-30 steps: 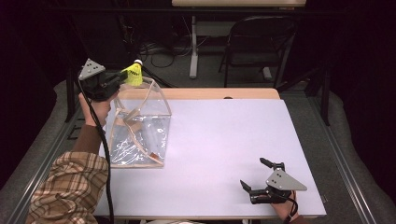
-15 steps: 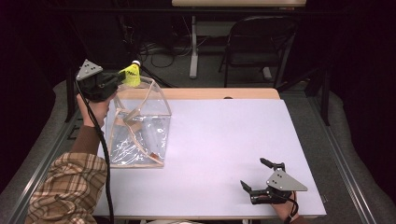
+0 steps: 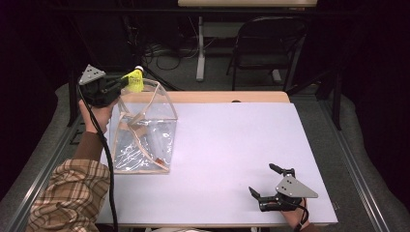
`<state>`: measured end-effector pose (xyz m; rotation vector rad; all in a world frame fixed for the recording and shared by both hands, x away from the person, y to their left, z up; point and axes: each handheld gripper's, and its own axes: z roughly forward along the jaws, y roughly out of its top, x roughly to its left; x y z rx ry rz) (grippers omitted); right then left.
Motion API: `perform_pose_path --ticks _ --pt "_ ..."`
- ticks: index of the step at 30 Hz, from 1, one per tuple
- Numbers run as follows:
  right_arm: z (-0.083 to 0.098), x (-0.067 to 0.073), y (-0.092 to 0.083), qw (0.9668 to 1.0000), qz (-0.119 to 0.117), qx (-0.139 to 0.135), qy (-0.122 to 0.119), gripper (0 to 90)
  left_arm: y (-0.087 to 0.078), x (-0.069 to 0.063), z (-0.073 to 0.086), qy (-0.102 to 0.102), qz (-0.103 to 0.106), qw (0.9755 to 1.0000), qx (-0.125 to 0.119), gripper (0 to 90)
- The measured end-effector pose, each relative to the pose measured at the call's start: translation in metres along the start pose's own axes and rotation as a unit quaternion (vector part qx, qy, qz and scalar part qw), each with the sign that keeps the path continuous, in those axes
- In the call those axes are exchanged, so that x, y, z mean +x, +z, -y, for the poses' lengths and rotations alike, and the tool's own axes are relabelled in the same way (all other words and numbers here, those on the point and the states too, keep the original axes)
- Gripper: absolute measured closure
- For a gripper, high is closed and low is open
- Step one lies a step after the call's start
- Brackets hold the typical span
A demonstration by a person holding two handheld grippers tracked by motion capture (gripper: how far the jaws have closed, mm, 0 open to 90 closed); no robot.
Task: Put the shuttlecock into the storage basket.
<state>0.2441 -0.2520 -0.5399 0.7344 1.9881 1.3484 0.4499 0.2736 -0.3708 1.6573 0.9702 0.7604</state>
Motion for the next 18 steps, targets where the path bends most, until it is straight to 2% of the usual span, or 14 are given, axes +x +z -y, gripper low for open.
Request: perform_pose_path --ticks 9,18 --pt "0.0 0.0 0.0 1.0 0.0 0.0 0.0 0.7 0.006 0.003 0.009 -0.002 -0.004 0.9998 0.018 89.8" --pt "0.0 0.0 0.0 1.0 0.0 0.001 0.002 0.7 0.01 -0.001 0.016 0.003 -0.004 0.9994 0.035 89.8"
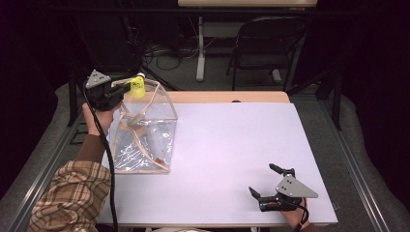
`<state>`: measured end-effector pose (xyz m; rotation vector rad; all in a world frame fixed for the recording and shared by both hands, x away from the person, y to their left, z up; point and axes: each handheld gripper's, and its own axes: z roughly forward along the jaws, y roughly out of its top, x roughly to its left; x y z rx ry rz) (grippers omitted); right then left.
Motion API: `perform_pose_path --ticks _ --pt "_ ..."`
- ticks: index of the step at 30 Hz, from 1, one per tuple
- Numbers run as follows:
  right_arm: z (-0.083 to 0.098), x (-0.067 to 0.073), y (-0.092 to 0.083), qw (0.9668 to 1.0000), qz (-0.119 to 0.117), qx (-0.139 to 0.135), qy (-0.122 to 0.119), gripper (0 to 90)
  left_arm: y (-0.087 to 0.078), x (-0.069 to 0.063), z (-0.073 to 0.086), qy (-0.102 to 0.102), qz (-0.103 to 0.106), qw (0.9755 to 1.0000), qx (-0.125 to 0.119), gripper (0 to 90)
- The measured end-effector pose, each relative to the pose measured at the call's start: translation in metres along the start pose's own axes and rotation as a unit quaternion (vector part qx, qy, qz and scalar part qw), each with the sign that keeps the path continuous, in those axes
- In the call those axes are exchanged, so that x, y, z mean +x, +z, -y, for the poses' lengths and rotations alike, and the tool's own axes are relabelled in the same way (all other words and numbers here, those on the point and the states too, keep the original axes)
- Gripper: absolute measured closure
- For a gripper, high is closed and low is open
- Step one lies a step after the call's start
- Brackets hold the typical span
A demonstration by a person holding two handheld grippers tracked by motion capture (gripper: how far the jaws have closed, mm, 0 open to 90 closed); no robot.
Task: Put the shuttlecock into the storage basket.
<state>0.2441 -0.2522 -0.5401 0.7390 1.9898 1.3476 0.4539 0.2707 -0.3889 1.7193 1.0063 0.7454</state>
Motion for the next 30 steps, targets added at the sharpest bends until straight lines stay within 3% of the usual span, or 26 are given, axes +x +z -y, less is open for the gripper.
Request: perform_pose_path --ticks 30 --pt "0.0 0.0 0.001 1.0 -0.004 0.002 -0.003 0.7 0.009 -0.002 0.013 0.006 0.008 0.9995 0.03 89.8"
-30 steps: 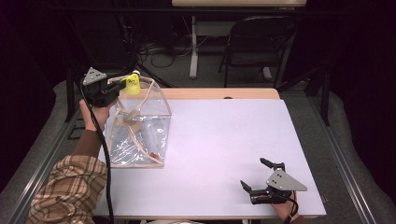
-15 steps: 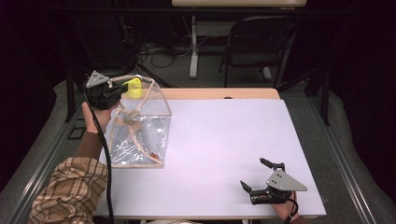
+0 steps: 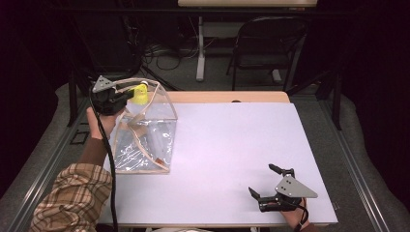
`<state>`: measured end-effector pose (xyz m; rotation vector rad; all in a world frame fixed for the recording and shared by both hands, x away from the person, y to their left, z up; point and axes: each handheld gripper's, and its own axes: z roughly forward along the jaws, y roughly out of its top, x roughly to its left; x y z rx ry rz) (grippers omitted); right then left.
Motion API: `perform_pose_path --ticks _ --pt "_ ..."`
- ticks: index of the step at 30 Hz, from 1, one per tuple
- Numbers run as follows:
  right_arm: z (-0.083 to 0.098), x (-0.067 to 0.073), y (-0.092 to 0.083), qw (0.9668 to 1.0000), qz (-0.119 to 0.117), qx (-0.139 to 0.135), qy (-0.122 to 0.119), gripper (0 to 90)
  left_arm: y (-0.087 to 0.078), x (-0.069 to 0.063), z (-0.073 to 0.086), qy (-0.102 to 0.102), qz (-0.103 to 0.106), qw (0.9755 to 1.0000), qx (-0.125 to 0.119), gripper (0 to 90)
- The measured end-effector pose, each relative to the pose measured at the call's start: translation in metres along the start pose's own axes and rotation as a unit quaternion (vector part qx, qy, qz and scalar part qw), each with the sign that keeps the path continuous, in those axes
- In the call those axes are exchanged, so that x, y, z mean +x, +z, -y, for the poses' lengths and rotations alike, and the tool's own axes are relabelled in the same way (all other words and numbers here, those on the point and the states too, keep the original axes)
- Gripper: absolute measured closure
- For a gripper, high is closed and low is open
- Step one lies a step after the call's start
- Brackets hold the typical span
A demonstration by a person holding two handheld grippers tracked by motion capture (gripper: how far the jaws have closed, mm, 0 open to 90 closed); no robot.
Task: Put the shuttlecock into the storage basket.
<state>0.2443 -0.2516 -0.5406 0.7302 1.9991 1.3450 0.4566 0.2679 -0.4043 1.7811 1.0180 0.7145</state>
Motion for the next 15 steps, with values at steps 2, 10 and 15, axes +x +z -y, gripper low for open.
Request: perform_pose_path --ticks 2,10,15 --pt "0.0 -0.0001 -0.0001 1.0 0.0 -0.001 0.0 0.7 0.0008 0.0002 0.0003 0.001 0.001 1.0 0.003 89.8" --pt "0.0001 -0.0001 0.0005 1.0 -0.002 0.001 0.0 0.7 0.0059 0.0015 0.0041 0.0 0.005 0.9998 0.019 89.8" --pt "0.0002 -0.0003 0.0006 1.0 -0.001 0.001 0.0 0.7 0.009 0.002 0.0052 0.0 0.008 0.9997 0.025 89.8"
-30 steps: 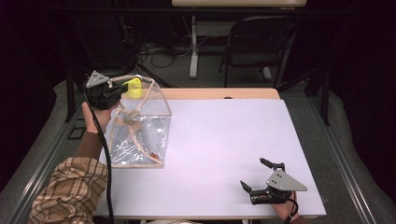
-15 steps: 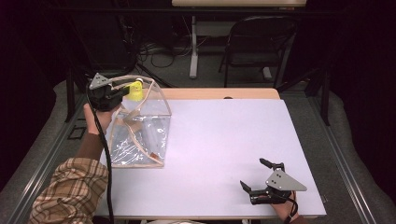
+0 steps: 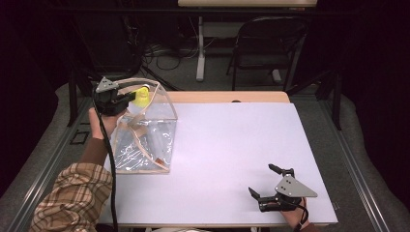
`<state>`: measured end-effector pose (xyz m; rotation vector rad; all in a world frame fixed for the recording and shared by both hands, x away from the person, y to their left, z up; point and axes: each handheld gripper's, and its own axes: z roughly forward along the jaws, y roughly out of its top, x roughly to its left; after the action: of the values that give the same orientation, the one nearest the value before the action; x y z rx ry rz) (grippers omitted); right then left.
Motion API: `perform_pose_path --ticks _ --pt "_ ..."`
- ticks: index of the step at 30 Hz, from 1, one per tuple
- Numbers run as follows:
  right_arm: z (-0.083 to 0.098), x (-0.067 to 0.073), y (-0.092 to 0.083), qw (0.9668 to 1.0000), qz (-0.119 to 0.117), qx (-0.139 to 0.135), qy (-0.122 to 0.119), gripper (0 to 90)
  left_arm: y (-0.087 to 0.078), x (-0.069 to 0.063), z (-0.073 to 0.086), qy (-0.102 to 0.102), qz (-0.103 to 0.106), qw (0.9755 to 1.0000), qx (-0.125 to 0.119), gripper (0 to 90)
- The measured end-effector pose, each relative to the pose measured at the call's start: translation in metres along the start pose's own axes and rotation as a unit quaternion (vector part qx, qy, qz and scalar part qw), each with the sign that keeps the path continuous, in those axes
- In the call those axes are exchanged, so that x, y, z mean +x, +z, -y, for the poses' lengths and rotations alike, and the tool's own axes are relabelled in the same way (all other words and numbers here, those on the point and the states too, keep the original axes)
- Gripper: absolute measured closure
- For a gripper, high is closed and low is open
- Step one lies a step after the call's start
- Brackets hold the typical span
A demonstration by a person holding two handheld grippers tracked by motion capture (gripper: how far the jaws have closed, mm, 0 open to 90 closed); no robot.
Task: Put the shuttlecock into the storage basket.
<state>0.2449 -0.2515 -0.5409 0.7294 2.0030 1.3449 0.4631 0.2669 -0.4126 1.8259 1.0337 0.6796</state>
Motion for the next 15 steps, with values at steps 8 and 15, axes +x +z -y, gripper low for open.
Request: perform_pose_path --ticks 8,15 --pt "0.0 0.0001 0.0 1.0 0.0 0.001 0.0 0.7 0.0043 -0.0009 0.0033 -0.001 0.002 1.0 0.006 89.8" --pt "-0.0001 0.0006 0.0002 1.0 -0.001 0.0 0.0 0.7 0.0081 -0.002 0.0044 0.001 0.006 0.9999 0.012 89.8"
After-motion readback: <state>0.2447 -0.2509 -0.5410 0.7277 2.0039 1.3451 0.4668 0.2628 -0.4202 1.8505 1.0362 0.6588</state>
